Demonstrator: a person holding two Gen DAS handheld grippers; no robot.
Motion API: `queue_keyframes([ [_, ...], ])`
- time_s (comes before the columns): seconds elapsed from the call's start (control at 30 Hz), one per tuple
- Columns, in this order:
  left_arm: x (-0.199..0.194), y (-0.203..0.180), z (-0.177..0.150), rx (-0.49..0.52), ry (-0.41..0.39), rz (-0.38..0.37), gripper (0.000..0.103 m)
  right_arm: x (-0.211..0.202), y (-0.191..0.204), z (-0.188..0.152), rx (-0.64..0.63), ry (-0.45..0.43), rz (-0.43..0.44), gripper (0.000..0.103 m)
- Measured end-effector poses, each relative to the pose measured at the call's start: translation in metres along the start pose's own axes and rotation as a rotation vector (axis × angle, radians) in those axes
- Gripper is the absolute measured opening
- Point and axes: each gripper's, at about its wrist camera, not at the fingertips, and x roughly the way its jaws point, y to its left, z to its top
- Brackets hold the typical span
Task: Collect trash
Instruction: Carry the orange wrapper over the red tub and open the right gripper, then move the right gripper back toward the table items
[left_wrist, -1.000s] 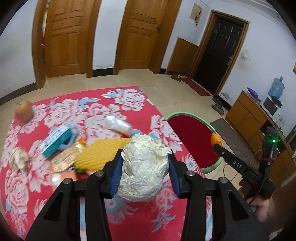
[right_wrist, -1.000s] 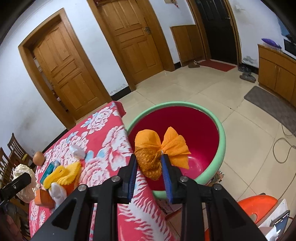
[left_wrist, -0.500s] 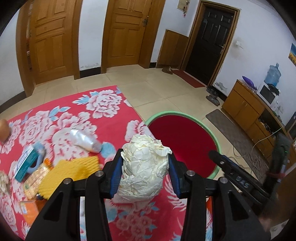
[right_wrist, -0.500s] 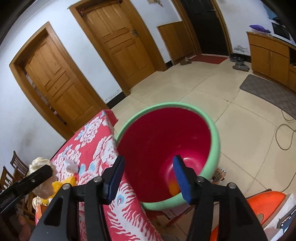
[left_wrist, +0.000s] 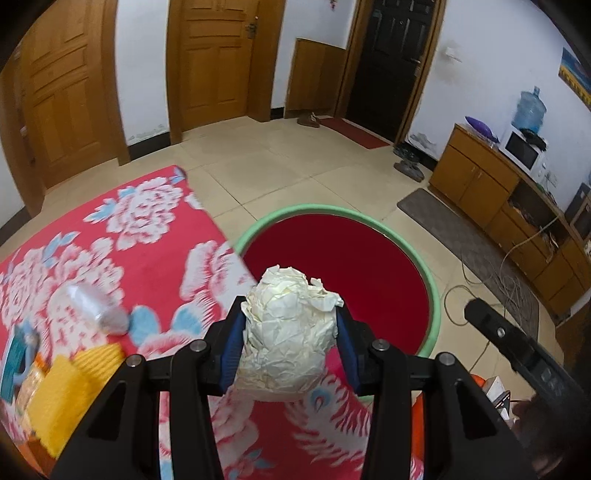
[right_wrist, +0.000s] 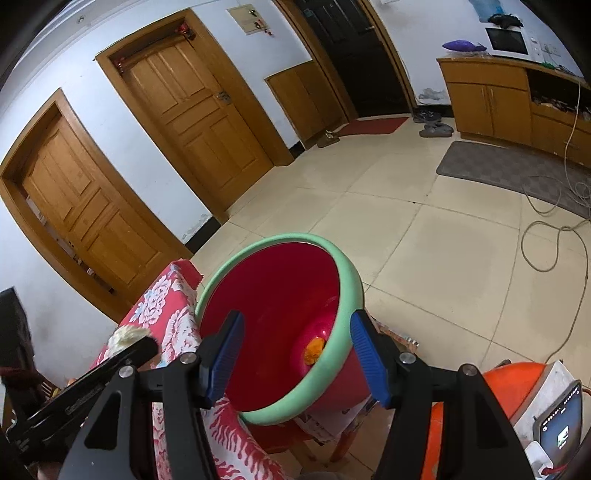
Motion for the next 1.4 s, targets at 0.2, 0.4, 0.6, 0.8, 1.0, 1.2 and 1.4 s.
queue_keyframes([
  [0.2,0.011,-0.012,0.012,0.035,0.0,0.018,0.062,-0.001,-0.003,-0.002,0.005,0.013,0.004,0.063],
  [0.4,0.003,-0.014,0.011,0.039,-0.018,0.032,0.072,-0.004,-0.004,-0.003,0.004,0.016,0.012,0.063],
  [0.6,-0.01,-0.002,0.0,-0.02,-0.011,0.038,0.072,-0.011,-0.002,-0.007,-0.012,0.018,0.025,0.063],
  [0.8,-0.036,0.015,-0.014,-0.075,-0.019,0.061,0.072,-0.022,0.01,-0.011,-0.032,0.016,0.044,0.064],
  [1.0,-0.066,0.031,-0.029,-0.111,-0.04,0.101,0.072,-0.036,0.024,-0.021,-0.073,0.017,0.078,0.066],
  [1.2,-0.101,0.051,-0.047,-0.147,-0.065,0.143,0.072,-0.049,0.04,-0.028,-0.113,0.023,0.114,0.068],
  [1.4,-0.128,0.076,-0.064,-0.194,-0.087,0.198,0.072,-0.062,0.062,-0.042,-0.168,0.028,0.153,0.07],
])
